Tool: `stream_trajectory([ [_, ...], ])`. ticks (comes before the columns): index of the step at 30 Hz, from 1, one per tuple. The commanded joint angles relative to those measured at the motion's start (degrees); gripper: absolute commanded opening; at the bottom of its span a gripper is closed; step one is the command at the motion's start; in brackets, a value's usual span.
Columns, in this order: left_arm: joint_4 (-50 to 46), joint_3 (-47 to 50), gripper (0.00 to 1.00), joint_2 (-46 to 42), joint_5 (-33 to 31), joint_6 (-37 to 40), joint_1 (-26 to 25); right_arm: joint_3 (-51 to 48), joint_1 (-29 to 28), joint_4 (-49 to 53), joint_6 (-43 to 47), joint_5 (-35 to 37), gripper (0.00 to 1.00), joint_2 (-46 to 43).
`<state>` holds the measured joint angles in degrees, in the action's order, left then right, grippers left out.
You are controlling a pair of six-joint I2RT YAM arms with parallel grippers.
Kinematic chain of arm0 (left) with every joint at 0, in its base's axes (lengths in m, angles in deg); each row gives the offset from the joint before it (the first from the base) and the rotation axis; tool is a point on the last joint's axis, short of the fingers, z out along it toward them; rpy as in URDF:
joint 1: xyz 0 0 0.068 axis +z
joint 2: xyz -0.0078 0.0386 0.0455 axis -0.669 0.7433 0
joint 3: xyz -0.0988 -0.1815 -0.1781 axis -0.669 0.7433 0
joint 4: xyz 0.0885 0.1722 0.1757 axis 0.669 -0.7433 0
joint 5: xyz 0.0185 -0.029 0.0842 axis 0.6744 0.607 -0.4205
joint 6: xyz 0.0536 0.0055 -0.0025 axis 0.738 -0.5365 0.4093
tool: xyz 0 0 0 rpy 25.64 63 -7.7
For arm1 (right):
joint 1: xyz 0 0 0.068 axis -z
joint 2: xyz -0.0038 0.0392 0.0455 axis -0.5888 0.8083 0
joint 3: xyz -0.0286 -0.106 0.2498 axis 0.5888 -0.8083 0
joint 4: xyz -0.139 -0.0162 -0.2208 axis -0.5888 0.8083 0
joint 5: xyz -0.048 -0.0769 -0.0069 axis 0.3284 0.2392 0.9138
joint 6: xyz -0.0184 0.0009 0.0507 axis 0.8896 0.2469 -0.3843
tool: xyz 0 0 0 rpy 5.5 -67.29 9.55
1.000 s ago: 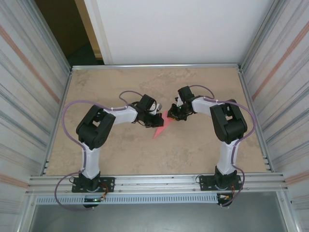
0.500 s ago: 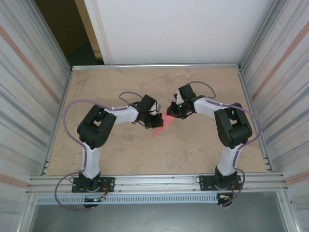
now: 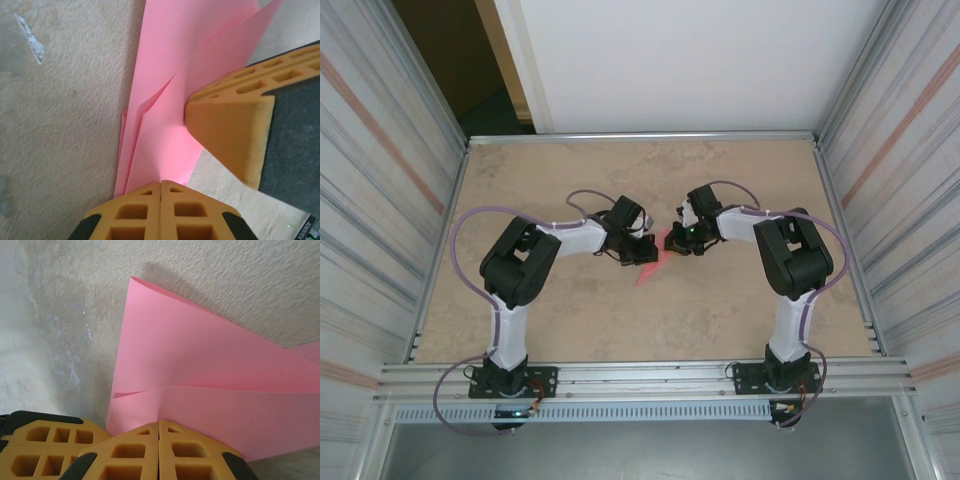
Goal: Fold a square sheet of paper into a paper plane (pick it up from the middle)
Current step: Fold the wing for the fifth time at the center of the table.
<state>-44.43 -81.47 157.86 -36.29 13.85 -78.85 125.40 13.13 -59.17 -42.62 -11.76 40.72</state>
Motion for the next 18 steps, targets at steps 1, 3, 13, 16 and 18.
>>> stream_trajectory([
  [1,-7.16,3.14,0.0,1.41,-5.6,0.93,0.84,0.28,2.84,-0.79,2.17,0.41,0.07,2.64],
  [3,-7.35,3.9,0.0,1.45,-5.8,1.42,1.1,0.94,4.72,-1.57,2.02,-0.1,0.07,3.54],
  [13,-6.34,5.53,0.0,1.37,-4.88,1.95,1.8,4.86,14.49,-5.46,-1.98,-4.66,0.08,7.9],
  [16,-6.01,4.99,0.0,1.62,-4.08,2.03,1.84,5.34,15.55,-5.1,-1.58,-4.66,0.08,6.6],
  [18,-5.71,4.53,0.0,1.63,-3.48,2.21,1.85,5.11,15.35,-4.25,-0.87,-3.73,0.08,4.22],
])
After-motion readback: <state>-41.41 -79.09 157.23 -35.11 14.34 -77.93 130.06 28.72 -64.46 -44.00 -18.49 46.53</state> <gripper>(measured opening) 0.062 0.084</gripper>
